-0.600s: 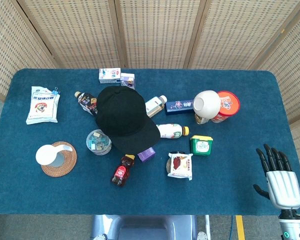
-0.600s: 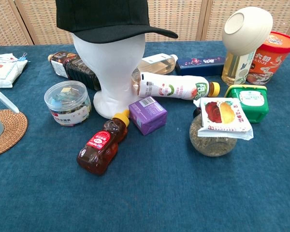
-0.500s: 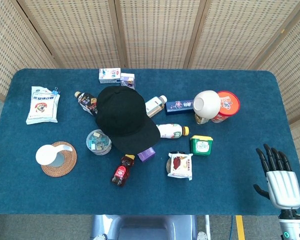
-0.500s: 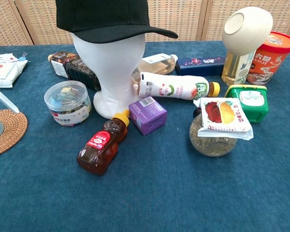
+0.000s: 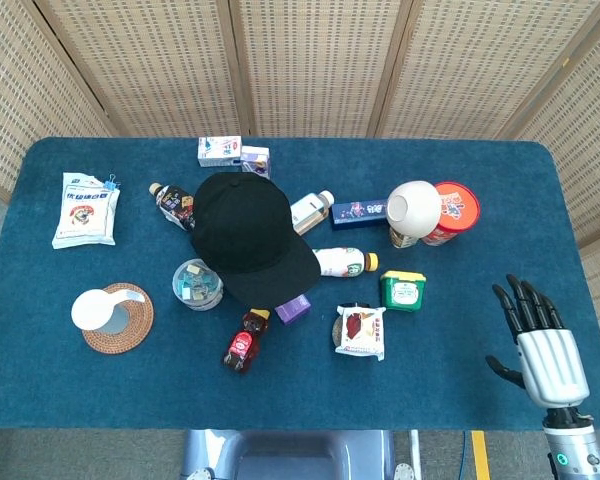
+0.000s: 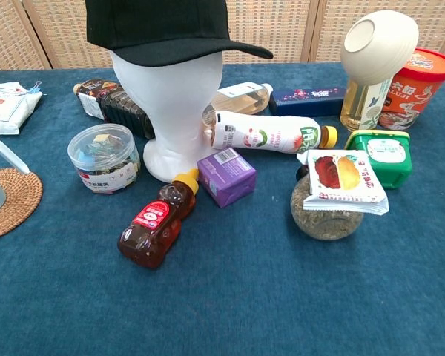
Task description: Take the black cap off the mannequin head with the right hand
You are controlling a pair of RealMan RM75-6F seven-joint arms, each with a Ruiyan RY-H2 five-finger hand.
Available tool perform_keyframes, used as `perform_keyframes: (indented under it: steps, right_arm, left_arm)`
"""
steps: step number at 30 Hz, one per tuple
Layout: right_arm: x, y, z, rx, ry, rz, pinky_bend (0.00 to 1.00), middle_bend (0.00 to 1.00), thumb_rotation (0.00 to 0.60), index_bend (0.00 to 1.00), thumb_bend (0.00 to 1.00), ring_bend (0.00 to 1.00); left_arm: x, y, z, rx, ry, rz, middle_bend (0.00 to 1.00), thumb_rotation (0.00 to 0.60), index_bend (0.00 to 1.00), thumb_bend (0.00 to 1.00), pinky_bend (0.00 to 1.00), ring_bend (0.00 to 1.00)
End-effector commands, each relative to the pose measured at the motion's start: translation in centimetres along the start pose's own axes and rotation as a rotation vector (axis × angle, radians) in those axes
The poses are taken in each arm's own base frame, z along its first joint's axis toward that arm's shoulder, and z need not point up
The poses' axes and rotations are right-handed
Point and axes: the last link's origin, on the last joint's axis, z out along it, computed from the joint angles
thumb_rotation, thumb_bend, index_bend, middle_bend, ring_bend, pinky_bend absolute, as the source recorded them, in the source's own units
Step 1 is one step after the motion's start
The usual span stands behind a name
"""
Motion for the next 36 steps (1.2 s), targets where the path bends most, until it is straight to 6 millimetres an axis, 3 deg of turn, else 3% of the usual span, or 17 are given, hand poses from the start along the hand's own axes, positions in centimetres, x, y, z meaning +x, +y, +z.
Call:
perform_keyframes:
  steps: [1, 9, 19, 25, 36]
  right_arm:
    - [0.2, -1.5, 1.6, 0.085, 0.060, 0.029, 0.19, 0.00, 0.600, 0.00, 0.00, 0.01]
    - [0.4, -6.7, 6.0, 0.314, 0.129, 0.136, 0.22, 0.03, 0.600, 0.00, 0.00, 0.04]
    - [-0.6, -13.1, 8.9, 0.508, 0.169, 0.168, 0.26, 0.07, 0.600, 0.00, 0.00, 0.06]
    - [-0.9, -15.9, 9.6, 0.576, 0.191, 0.191, 0.27, 0.07, 0.600, 0.01, 0.00, 0.08]
    - [-2.9, -19.7, 12.3, 0.647, 0.179, 0.079, 0.28, 0.09, 0.600, 0.02, 0.00, 0.08]
  left_arm:
    - [-0.1, 0.1, 0.2, 0.010, -0.012, 0.000, 0.00, 0.600, 0.00, 0.08, 0.06, 0.00]
    - [-0.3, 0.3, 0.9, 0.018, -0.031, -0.020, 0.00, 0.600, 0.00, 0.08, 0.06, 0.00]
    - [1.3, 1.1, 1.1, 0.018, -0.026, -0.016, 0.00, 0.600, 0.00, 0.08, 0.05, 0.00]
    - [1.2, 1.4, 1.5, 0.031, -0.038, -0.012, 0.00, 0.600, 0.00, 0.08, 0.05, 0.00]
    - [1.2, 1.4, 1.7, 0.036, -0.046, -0.018, 0.00, 0.600, 0.00, 0.08, 0.06, 0.00]
